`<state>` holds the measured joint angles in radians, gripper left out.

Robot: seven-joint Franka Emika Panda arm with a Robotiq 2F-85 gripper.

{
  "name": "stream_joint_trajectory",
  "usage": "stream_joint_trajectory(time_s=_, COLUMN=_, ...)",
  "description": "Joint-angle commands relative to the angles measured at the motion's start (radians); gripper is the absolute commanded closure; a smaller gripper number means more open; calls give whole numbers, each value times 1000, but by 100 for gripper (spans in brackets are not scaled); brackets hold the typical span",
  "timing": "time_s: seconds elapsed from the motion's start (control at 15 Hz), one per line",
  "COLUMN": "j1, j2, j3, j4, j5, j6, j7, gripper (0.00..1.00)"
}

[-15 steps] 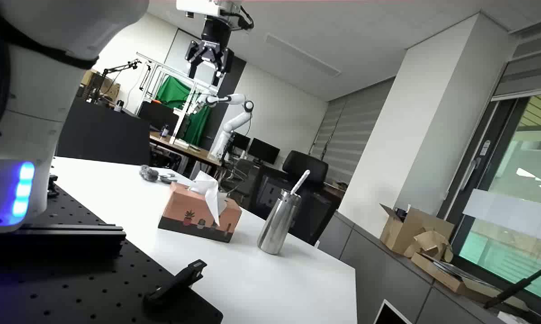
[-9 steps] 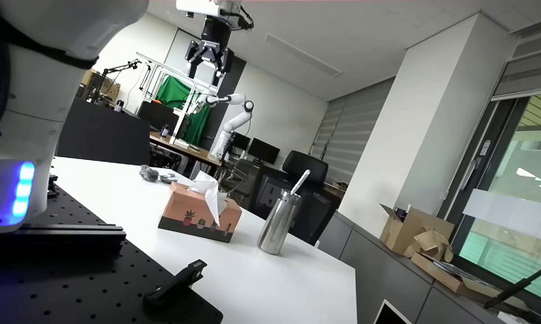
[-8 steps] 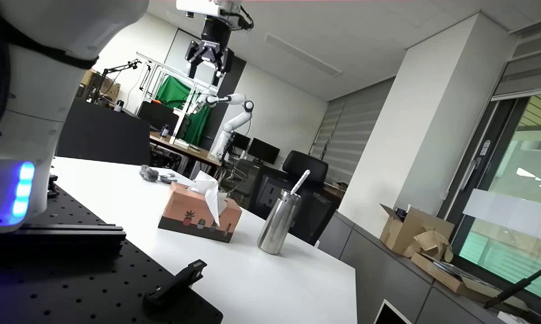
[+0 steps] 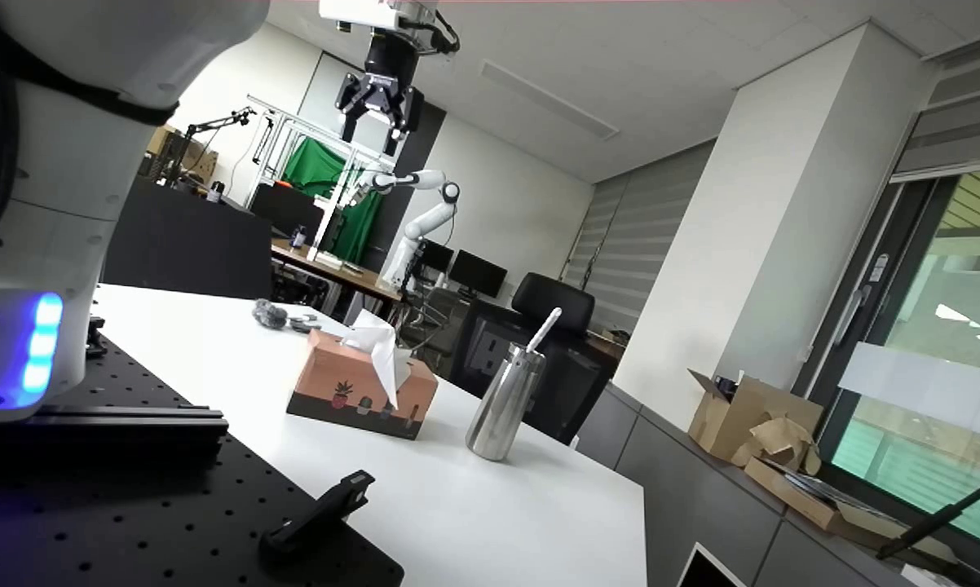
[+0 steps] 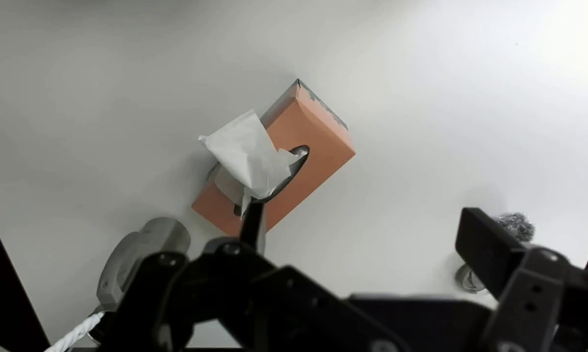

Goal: Pull out a tissue from the box and put it on the table

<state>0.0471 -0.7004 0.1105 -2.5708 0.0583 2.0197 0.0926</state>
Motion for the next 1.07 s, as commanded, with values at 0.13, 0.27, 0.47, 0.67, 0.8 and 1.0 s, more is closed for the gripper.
stream_joint_trajectory(time_s=0.13, j1=-39, j2=-1, j3=-5, j4=-21, j5=-3, j6=111, j7=80, gripper=0)
stream_joint_trajectory(time_s=0.27, j1=-76, j2=16, j3=-4, j4=-29, j5=-6, j6=194, j7=132, gripper=0)
stream_joint_trajectory(time_s=0.47, j1=-135, j2=63, j3=3, j4=-42, j5=-2, j6=295, j7=220, gripper=0)
stream_joint_trajectory(time_s=0.67, j1=-189, j2=140, j3=15, j4=-51, j5=-3, j6=374, j7=324, gripper=0)
stream_joint_trajectory(time_s=0.8, j1=-219, j2=195, j3=23, j4=-58, j5=-5, j6=426, j7=399, gripper=0)
stream_joint_trajectory(time_s=1.0, j1=-253, j2=296, j3=28, j4=-68, j5=4, j6=528, j7=509, gripper=0)
